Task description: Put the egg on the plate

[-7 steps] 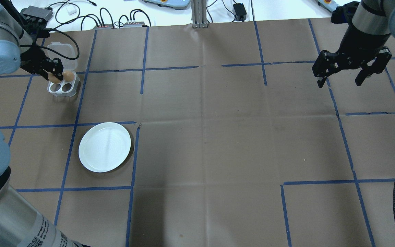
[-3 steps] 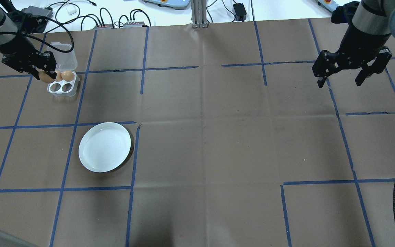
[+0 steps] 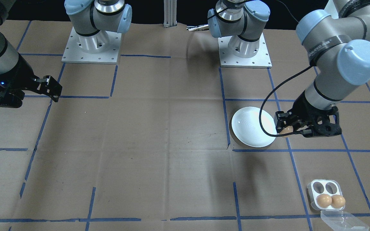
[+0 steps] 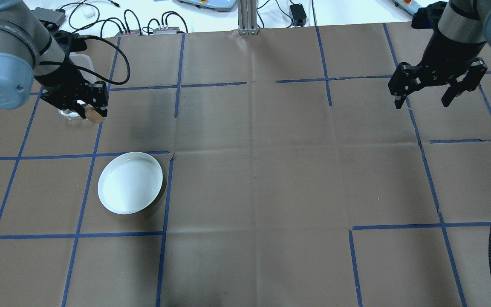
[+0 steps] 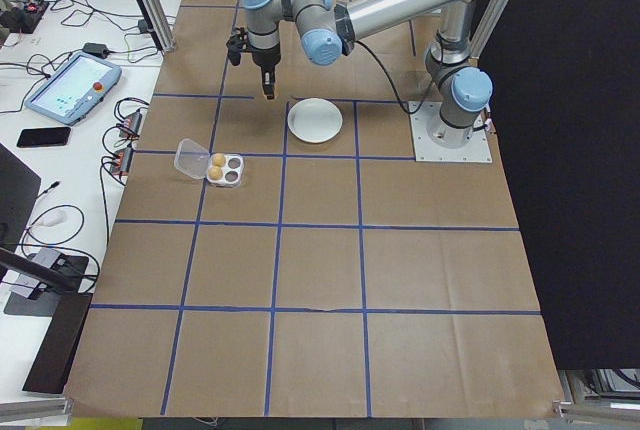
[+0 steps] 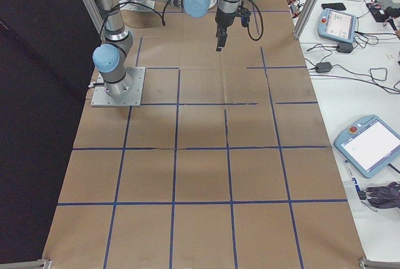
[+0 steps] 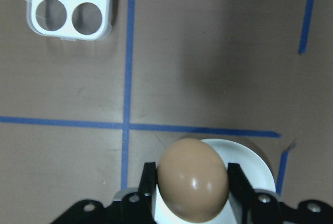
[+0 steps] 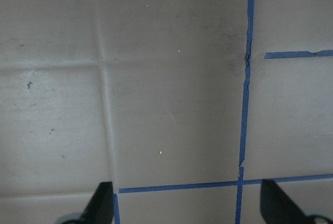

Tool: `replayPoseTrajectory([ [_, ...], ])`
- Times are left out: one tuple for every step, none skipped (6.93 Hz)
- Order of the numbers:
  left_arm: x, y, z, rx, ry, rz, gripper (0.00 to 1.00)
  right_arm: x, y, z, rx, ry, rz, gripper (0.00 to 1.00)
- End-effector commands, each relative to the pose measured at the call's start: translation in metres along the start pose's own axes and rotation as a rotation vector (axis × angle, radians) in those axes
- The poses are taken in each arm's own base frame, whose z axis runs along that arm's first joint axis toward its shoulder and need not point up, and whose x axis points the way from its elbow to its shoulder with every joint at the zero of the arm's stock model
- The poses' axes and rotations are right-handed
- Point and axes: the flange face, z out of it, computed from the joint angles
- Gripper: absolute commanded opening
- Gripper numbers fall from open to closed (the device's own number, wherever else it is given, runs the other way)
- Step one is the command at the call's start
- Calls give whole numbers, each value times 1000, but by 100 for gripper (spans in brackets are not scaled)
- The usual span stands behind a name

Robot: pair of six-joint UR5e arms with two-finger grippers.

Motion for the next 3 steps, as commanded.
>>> replayPoseTrajectory([
  [14,28,67,-97,10,11,0,0,0,0,-1,0,0,100],
  [15,34,101,-87,7,6,0,0,0,0,-1,0,0,100],
  [16,44,128,-76,3,11,0,0,0,0,-1,0,0,100],
])
